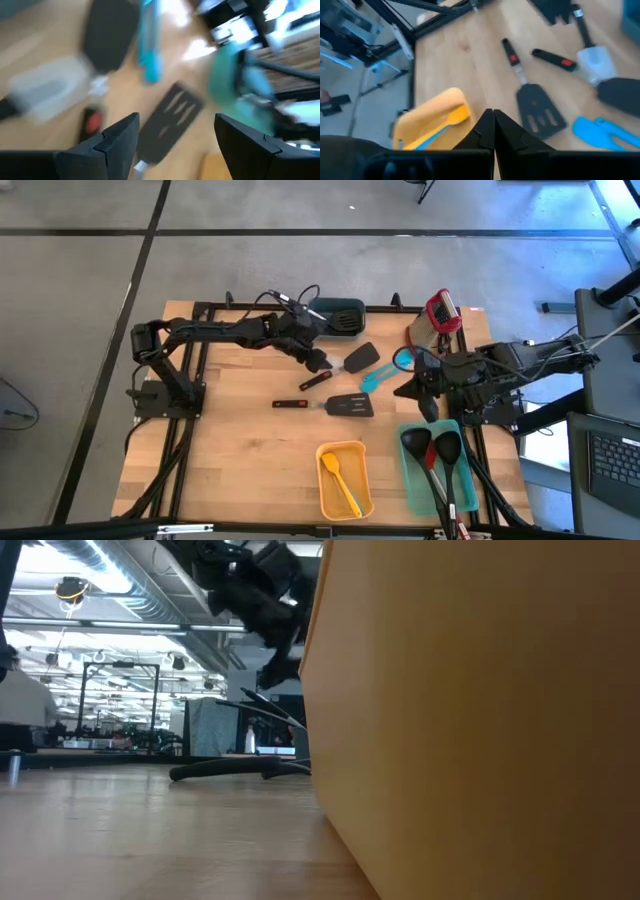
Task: Pick & Place Kitchen Items
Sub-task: Put the large black spatula into the blue bin
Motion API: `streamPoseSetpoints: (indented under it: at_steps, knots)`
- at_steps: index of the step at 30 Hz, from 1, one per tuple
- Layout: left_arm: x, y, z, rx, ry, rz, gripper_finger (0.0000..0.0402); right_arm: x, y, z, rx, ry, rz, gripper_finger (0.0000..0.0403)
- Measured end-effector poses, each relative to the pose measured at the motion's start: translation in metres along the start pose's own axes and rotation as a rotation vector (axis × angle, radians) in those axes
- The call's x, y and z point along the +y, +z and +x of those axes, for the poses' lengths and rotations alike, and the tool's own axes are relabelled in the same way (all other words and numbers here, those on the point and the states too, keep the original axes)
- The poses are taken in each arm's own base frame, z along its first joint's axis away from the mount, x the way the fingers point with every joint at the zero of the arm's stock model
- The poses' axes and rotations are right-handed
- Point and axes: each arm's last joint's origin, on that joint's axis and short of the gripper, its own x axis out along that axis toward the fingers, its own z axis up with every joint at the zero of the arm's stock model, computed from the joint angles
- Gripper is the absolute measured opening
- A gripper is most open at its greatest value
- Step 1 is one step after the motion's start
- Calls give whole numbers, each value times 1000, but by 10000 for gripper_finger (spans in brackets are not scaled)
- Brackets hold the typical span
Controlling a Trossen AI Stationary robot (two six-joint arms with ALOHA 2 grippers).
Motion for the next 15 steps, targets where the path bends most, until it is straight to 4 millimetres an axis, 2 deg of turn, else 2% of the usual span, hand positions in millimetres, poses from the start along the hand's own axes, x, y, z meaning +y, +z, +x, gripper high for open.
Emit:
streamPoseSetpoints:
  at_steps: [7, 15]
  knots:
    - [25, -7, 3, 109, 136, -107, 253, -21, 3, -1, 42, -37, -42, 0]
    - [57, -3, 25, 193, 62, -145, 253, -45, 4, 18, 44, 82, 124, 0]
